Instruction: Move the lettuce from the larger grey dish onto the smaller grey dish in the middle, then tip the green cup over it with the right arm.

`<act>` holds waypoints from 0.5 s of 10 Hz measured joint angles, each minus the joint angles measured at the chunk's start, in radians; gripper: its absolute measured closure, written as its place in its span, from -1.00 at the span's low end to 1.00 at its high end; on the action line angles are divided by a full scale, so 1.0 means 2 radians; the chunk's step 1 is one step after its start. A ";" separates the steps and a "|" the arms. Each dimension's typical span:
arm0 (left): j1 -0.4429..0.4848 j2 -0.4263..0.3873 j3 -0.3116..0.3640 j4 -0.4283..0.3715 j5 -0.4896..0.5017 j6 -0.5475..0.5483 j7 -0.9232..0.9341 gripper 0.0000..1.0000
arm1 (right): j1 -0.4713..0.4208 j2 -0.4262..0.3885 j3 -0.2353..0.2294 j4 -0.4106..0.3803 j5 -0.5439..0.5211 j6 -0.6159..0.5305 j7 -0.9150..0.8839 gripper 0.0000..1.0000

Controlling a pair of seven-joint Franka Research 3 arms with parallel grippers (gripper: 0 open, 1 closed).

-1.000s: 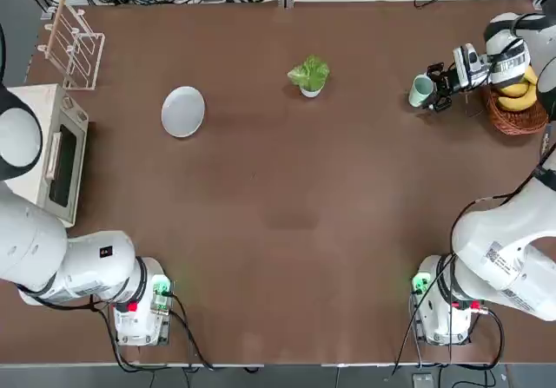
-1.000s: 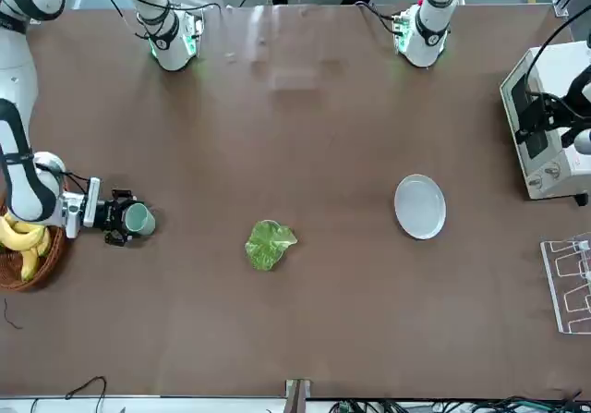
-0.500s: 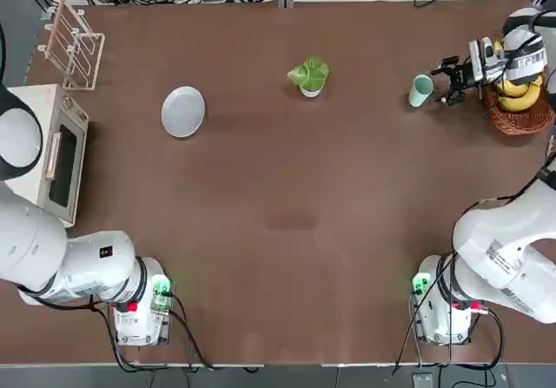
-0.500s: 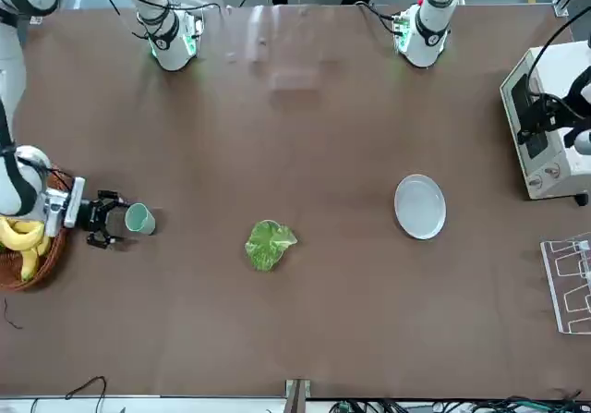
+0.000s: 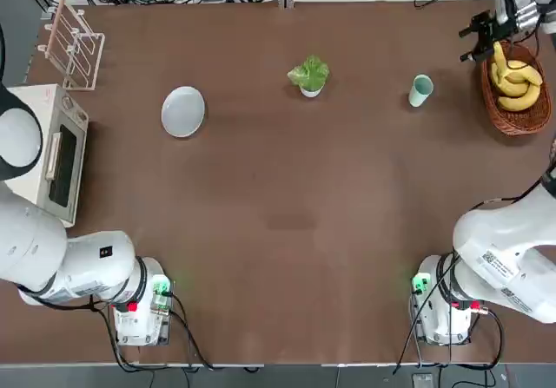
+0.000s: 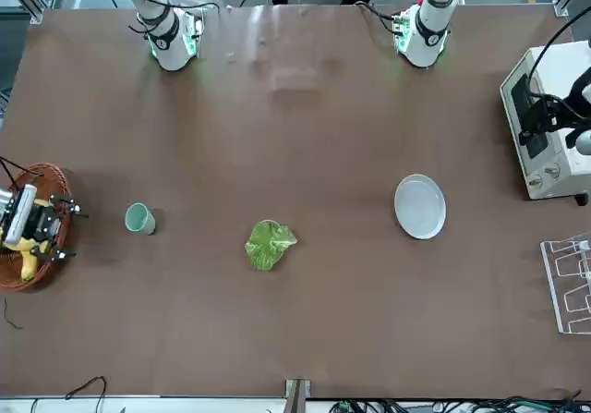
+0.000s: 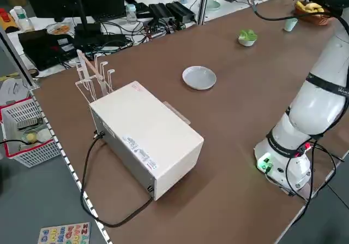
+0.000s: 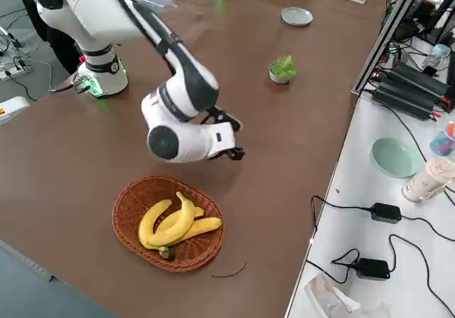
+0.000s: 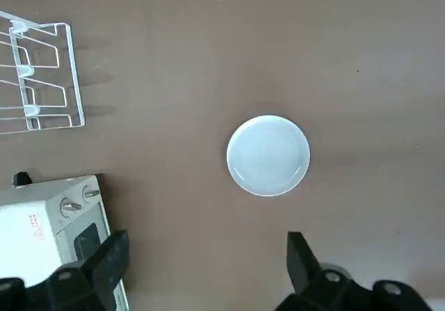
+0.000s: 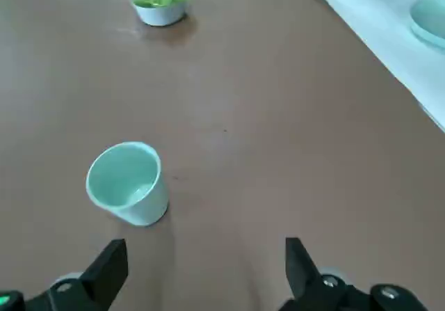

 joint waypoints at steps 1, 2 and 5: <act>0.000 0.000 0.000 0.000 0.000 0.000 0.000 -1.00 | 0.027 -0.007 0.000 0.000 -0.017 0.031 0.090 -1.00; 0.000 0.000 0.000 0.000 0.000 0.000 0.000 -1.00 | 0.050 -0.010 0.006 0.001 -0.045 0.056 0.192 -1.00; 0.000 0.000 0.000 0.000 0.000 0.000 0.000 -1.00 | 0.069 -0.032 0.059 0.003 -0.144 0.090 0.509 -1.00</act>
